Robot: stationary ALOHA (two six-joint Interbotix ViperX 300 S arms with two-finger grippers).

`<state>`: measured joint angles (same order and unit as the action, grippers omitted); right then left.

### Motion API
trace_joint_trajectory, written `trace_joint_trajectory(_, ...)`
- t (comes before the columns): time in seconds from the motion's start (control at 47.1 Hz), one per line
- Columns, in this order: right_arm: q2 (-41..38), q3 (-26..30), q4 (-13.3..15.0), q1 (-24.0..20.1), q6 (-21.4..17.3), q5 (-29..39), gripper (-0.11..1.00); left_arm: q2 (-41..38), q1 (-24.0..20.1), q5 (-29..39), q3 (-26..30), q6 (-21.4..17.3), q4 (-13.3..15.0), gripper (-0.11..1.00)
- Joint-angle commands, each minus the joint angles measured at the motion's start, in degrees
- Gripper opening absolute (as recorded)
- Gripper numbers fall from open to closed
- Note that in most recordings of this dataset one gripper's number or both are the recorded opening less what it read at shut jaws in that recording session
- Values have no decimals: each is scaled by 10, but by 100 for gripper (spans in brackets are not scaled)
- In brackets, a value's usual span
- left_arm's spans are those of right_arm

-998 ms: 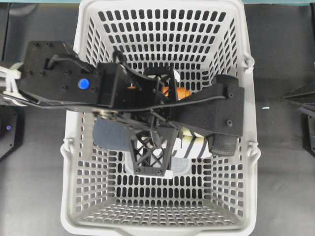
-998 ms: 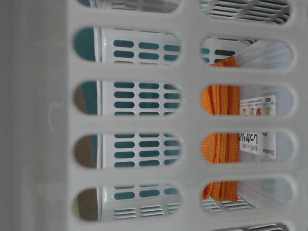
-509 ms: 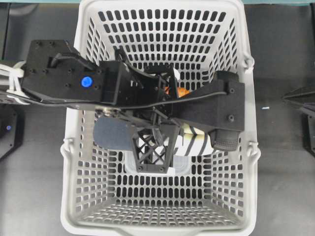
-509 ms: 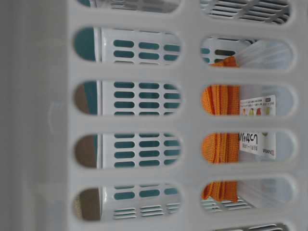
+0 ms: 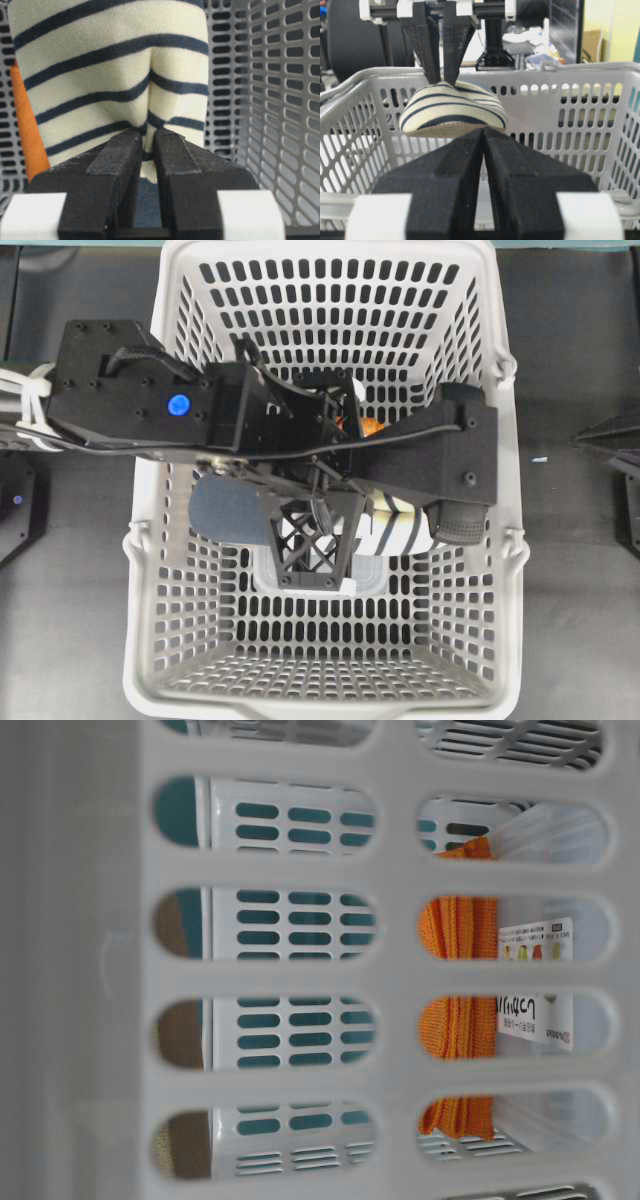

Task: Pick up the slipper from the shopping basket with the left arm.

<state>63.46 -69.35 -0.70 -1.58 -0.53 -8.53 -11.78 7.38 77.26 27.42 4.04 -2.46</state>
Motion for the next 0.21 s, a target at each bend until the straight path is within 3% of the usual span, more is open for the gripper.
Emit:
trace_joint_trajectory(0.0,-4,4,-2,-2,-2,-3,0,10,1,-1,16,1,-2,8)
trace_joint_trajectory(0.191,-4,4,-2,-2,-4,-2,0,9,1,-1,15,0,-2,8)
